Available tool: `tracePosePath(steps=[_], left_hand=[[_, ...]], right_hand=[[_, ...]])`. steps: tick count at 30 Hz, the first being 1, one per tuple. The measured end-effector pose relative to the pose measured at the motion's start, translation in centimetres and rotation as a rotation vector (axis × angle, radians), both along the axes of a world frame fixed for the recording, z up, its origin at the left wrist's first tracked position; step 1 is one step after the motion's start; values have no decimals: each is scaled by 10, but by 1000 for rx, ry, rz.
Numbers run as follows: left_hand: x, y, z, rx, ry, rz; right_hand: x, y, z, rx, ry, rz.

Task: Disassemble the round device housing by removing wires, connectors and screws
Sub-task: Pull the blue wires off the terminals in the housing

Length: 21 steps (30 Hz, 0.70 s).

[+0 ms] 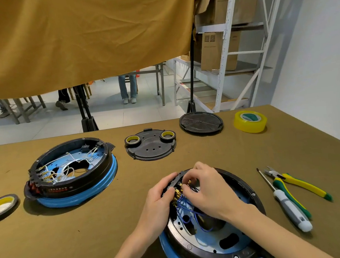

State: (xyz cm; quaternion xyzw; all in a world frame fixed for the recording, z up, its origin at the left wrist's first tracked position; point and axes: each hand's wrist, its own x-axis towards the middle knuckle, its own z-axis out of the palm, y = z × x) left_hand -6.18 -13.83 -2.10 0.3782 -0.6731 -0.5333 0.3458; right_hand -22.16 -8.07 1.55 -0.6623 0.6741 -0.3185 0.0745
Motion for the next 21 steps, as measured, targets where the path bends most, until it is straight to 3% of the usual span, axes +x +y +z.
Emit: tracePosePath(steps=[14,21], left_hand=[[1,1,2,-4,4,-6],[1,0,0,-14,-19,-3]], right_hand=[[-10,13,4,54,96,32],[-23,11,24,255,-60,68]])
